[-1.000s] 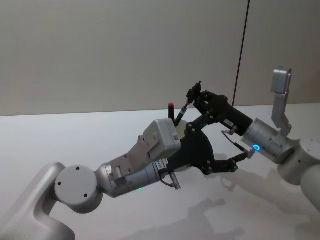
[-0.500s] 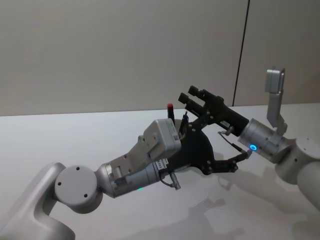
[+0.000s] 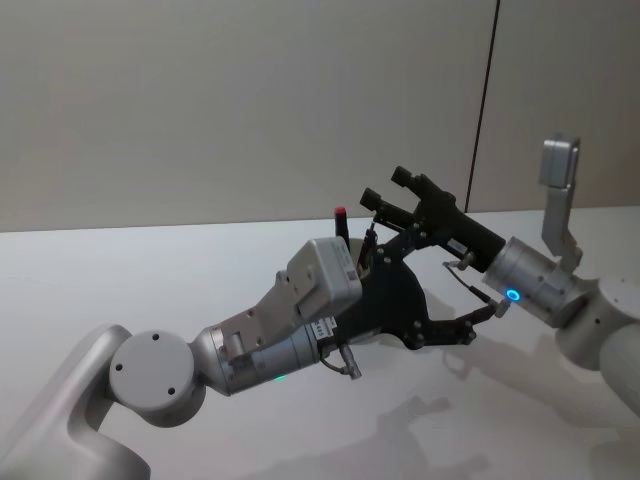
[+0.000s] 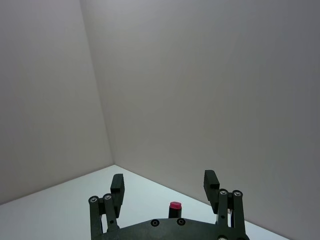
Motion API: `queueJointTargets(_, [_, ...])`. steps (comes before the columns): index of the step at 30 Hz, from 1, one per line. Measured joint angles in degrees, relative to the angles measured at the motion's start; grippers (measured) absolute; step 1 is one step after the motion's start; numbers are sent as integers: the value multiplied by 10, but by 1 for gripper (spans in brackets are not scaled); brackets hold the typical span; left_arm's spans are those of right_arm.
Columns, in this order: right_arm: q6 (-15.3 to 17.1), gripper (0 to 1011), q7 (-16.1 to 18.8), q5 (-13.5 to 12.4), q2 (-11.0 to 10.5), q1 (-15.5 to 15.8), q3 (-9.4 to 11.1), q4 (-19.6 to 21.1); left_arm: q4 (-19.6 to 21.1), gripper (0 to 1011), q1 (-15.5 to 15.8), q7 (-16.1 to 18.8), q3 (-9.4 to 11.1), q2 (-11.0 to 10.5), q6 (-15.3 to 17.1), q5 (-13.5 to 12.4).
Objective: Place the pen into the pen holder.
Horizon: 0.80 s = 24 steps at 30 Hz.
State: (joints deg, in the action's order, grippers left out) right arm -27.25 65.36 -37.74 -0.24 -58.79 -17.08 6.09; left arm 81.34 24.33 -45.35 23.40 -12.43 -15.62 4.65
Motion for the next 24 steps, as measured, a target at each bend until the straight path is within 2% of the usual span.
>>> queueJointTargets(1, [-1,1002,1,0,-1,0,2,0,0,1004,0,0,0,0,0,0])
queueJointTargets(7, [-7,1001,3,1,-6,5,10,4,0,1004,0,0,0,0,0,0])
queueJointTargets(11, [-8,1001,0,4,-12,16,16,24,0,1004,0,0,0,0,0,0])
queueJointTargets(17, [20,1002,-32,10,-32,72,25,124,0,1004,0,0,0,0,0,0])
queueJointTargets(18, [29,1002,-41,12,-37,88,28,158,0,1004,0,0,0,0,0,0])
queueJointTargets(23, [60,1002,-73,18,-58,143,37,259,0,1004,0,0,0,0,0,0])
queueJointTargets(24, [60,1002,-73,18,-58,143,37,259,0,1004,0,0,0,0,0,0])
